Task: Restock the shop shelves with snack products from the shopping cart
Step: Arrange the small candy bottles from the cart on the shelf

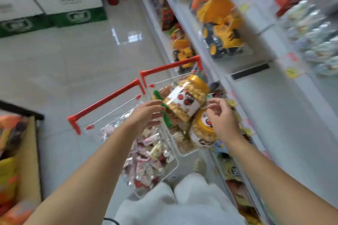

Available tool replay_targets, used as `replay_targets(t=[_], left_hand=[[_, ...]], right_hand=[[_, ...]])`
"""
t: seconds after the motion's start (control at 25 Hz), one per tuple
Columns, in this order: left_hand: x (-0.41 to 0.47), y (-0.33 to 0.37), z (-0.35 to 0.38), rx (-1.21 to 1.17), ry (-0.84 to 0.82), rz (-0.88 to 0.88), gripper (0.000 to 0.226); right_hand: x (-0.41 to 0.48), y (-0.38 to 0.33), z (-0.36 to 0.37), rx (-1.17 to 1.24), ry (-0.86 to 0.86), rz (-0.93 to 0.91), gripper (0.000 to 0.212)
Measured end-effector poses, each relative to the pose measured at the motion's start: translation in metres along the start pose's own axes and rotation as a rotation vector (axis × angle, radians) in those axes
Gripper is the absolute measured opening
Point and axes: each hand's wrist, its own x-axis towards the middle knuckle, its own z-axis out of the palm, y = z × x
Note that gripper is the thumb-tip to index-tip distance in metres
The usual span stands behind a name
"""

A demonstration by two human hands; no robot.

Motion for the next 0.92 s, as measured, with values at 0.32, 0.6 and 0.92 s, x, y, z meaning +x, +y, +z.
replay_targets(t=[0.32,0.6,0.92], left_hand=[[-0.018,-0.126,-0.117,-0.179,0.297,-0.231,0.031],[-0.014,-0.181,-0.118,-0.317,0.348,-0.371,0.030],[0.000,-0.216,-0.116,-0.377,0.385,-0.438,0.035]], right_hand=[[0.007,0.043,0.175,-0.320,-0.572,0.336,0.038],[0.034,0.088,0.247,-0.182,-0.509,0.660,0.049],[0.041,0.107,0.273,-0.227,-0.388,0.595,0.019]])
